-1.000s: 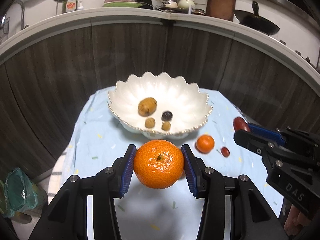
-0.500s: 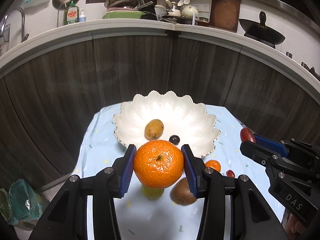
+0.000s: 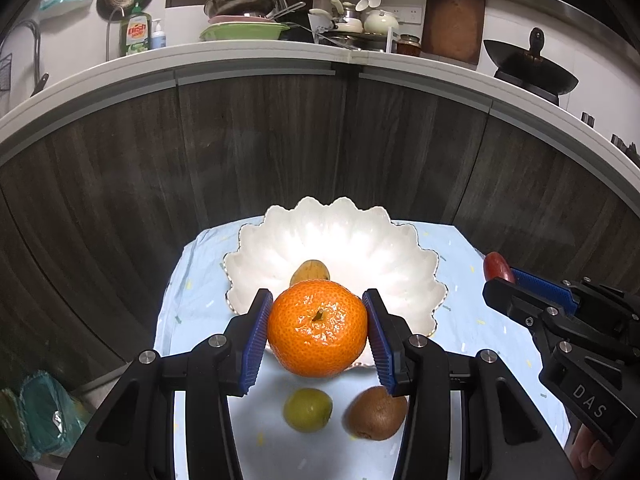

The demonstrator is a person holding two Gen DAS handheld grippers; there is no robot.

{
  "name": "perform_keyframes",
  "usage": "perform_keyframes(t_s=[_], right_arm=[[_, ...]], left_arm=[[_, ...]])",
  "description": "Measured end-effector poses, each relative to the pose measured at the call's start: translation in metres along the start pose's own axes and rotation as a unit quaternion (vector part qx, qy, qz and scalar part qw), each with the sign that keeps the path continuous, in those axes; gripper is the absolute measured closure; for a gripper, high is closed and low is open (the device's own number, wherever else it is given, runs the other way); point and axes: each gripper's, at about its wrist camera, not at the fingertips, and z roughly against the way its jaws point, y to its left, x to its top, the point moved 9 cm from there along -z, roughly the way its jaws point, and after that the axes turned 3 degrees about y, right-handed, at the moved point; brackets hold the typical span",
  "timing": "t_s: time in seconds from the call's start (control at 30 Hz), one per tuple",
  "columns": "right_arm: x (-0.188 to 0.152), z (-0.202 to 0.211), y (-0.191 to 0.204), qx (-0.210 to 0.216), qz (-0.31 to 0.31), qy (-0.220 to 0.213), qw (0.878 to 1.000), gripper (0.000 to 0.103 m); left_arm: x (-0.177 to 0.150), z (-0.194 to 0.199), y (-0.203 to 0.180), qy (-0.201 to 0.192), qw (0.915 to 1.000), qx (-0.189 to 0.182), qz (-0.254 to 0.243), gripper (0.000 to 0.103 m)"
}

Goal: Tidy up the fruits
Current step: 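Lift the mandarin with the left tool while the right tool carries the red date over the bowl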

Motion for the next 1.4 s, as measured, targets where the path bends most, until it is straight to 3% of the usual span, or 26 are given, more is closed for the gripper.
perform_keyframes(t_s=[0.83, 1.4], right_arm=[[0.037, -0.043, -0.02, -0.01, -0.01, 0.003, 1.0, 0.083], [0.044, -0.103, -0.038, -0.03, -0.017, 0.03, 0.999, 0.083]], left_arm=[[0.043, -0.042, 0.013, 0.011, 0.9997, 0.009, -0.02, 0.057], [0.055, -0.103, 0.029, 0.039, 0.9987, 0.007, -0.033, 0.057]])
